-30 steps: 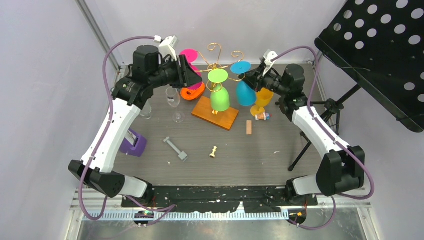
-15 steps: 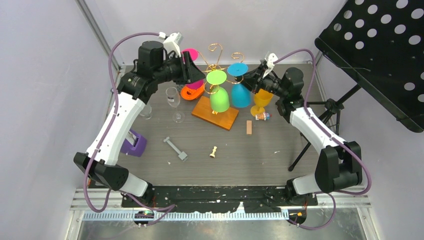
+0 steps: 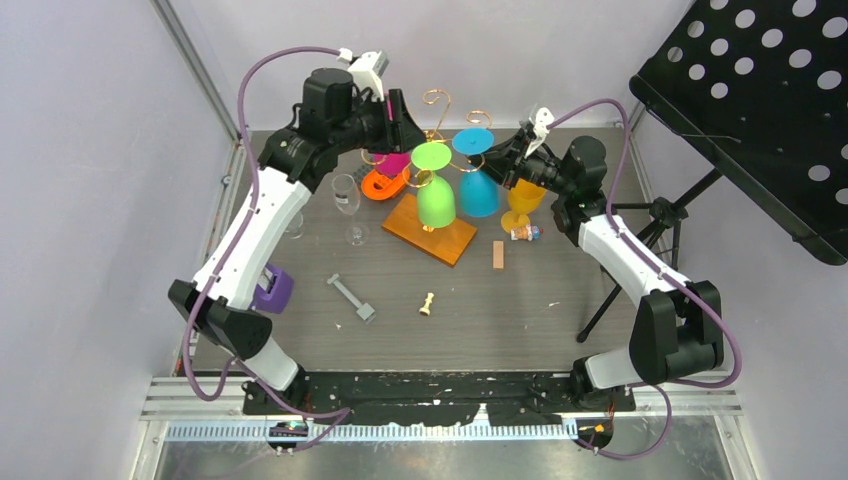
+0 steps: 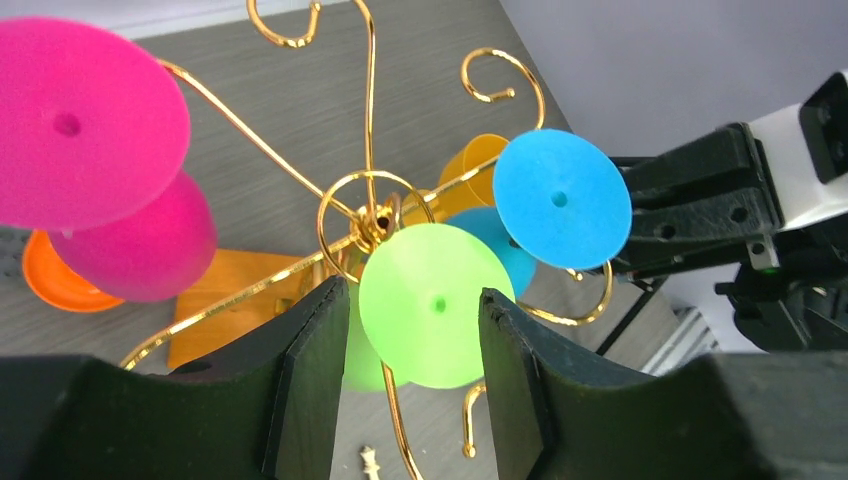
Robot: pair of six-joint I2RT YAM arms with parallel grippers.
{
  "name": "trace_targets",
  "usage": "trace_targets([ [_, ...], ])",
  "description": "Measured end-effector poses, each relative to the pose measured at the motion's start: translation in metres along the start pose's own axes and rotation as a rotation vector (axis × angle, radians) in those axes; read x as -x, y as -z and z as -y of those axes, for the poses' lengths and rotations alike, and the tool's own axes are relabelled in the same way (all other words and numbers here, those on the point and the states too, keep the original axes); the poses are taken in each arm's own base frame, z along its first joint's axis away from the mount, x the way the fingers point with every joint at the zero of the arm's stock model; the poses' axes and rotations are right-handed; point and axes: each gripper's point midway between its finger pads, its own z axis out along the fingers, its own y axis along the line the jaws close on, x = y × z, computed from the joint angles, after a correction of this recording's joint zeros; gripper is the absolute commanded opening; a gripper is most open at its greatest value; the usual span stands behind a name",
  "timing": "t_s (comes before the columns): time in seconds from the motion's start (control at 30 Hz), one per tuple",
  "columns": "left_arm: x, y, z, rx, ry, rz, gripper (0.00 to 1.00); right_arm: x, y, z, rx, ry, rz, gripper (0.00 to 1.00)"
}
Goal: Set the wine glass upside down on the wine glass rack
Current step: Turn the wine glass upside down at the wine rack.
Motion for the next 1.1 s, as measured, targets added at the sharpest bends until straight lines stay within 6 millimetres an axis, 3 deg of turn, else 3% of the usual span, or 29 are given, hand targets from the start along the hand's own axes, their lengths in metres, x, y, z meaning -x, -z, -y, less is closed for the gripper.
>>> trace_targets([
  [0.33, 0.017, -0.024, 0.001, 0.061, -0.125, 0.054, 0.45, 0.0, 0.0, 0.0, 0.0, -0.001, -0.001, 0.06],
  [0.5, 0.011, -0.036, -0.005, 0.086, -0.165, 0.039, 0.37, 0.0, 0.0, 0.0, 0.0, -0.001, -0.001, 0.06],
  [0.73, -0.002, -0.052, -0.014, 0.112, -0.204, -0.003, 0.34, -0.001, 0.0, 0.0, 0.0, -0.002, -0.001, 0.06],
  [1.1, -0.008, -0.059, -0.016, 0.123, -0.222, -0.017, 0.09, -0.004, 0.0, -0.006, 0.024, -0.024, 0.016, 0.06],
])
